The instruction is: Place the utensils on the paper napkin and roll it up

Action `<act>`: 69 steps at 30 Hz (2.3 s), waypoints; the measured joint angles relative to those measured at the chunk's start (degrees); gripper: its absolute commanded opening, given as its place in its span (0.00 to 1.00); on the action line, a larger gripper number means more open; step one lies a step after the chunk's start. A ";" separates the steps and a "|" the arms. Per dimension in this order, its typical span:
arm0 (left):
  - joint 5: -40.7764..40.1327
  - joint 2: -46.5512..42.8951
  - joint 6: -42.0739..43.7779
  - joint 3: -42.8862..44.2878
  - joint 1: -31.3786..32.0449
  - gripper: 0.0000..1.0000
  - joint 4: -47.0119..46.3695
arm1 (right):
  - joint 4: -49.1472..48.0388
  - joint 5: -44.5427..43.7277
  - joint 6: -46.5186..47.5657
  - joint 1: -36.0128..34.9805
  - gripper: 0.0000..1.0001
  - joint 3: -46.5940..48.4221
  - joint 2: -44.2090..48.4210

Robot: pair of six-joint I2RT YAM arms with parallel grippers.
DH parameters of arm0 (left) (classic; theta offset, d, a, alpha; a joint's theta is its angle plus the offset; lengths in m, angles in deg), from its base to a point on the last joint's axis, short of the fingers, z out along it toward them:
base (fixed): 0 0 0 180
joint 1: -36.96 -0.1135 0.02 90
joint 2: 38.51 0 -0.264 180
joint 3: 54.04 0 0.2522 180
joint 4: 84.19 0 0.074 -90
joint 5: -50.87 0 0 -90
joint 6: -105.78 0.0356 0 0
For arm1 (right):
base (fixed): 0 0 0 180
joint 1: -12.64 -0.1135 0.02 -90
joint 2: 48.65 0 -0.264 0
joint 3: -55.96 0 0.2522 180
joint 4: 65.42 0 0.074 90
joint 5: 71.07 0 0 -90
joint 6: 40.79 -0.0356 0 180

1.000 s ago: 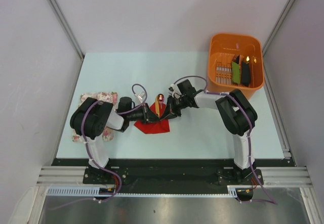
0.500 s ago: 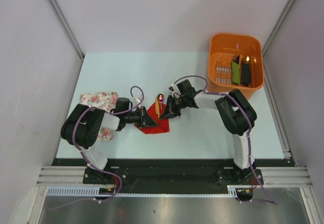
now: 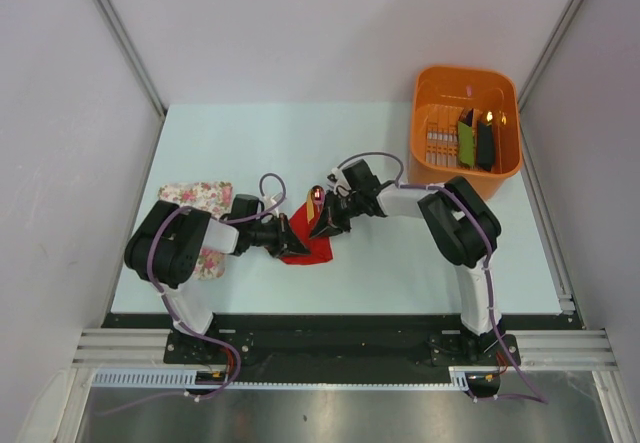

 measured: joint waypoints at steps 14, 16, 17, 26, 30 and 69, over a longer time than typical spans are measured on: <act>-0.04 -0.37 0.96 0.11 -0.04 0.06 0.74 | -5.86 -0.68 -4.46 -2.16 0.00 0.76 -3.32; -0.09 -0.96 1.44 0.11 -0.04 0.07 1.46 | -6.43 -0.81 -5.01 -2.19 0.00 0.76 -3.69; -0.09 -1.38 1.75 0.11 -0.04 0.08 1.88 | -6.78 -0.90 -5.20 -2.21 0.00 0.76 -3.87; 0.90 -9.16 4.87 0.11 -0.70 0.18 7.65 | -9.38 -0.96 -6.25 -2.23 0.00 0.76 -4.94; 2.40 -13.00 5.75 -0.33 -2.69 0.19 8.39 | -9.73 -0.98 -6.36 -2.25 0.00 0.76 -5.16; -14.84 -12.13 9.84 -0.79 5.14 0.21 8.87 | -15.58 -0.11 -10.14 -3.17 0.52 1.60 -7.17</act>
